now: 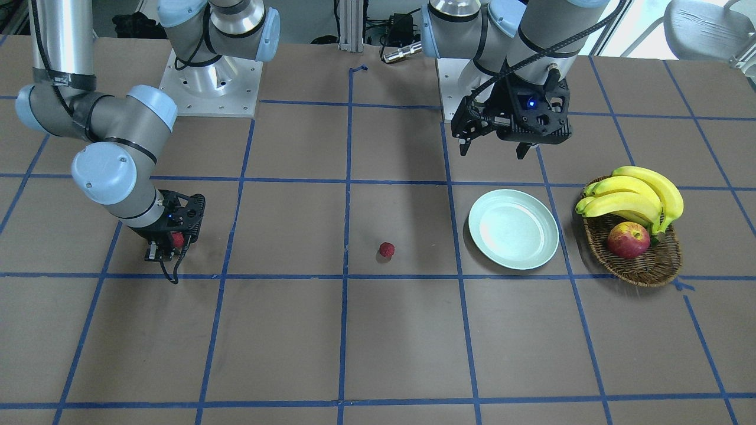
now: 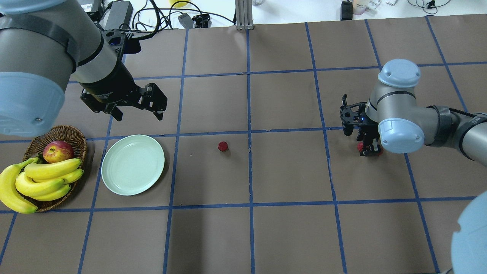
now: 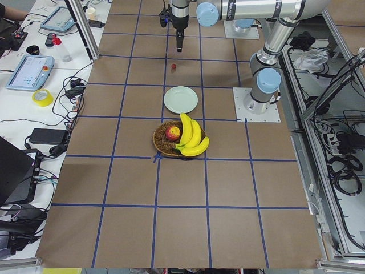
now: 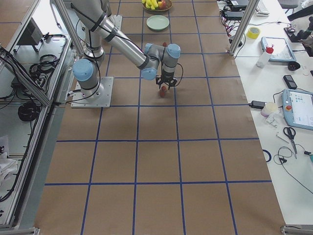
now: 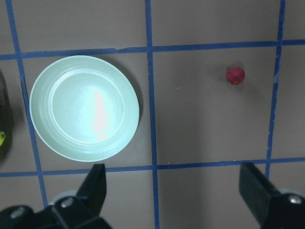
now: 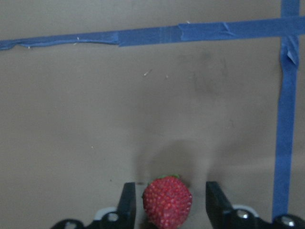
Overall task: Collect all strawberries into plate
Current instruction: 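Grasp a strawberry with the right gripper and lift it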
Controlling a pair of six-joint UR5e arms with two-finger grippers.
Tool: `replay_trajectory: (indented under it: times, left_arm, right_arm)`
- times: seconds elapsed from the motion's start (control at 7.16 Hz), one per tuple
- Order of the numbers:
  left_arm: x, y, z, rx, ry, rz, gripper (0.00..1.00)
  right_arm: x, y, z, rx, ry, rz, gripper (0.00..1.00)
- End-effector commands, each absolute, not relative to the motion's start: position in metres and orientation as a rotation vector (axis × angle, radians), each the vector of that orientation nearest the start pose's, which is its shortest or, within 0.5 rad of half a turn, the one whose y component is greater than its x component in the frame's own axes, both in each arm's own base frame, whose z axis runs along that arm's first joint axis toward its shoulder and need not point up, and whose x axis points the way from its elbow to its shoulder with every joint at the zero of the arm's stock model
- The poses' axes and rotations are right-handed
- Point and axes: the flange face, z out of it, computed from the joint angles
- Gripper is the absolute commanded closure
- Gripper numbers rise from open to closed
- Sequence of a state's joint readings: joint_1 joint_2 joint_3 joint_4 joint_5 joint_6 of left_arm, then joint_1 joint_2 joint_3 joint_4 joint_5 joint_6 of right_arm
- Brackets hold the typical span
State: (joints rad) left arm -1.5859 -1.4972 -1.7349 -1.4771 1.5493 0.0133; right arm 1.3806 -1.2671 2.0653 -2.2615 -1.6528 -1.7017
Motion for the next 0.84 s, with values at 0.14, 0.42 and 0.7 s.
replay_trajectory:
  times: [0.14, 0.42, 0.7]
  left_arm:
    - [-0.142, -0.457, 0.452, 0.046, 3.163, -0.005, 0.00]
    - [-0.142, -0.457, 0.452, 0.046, 3.163, -0.005, 0.00]
    - [-0.142, -0.457, 0.452, 0.046, 3.163, -0.005, 0.00]
  right_arm:
    - [0.030, -0.508, 0.183, -2.137, 2.268, 0.185, 1.00]
    - [0.037, -0.518, 0.195, -2.102, 2.332, 0.139, 1.00]
    - [0.113, -0.523, 0.211, -2.067, 2.425, 0.083, 1.00]
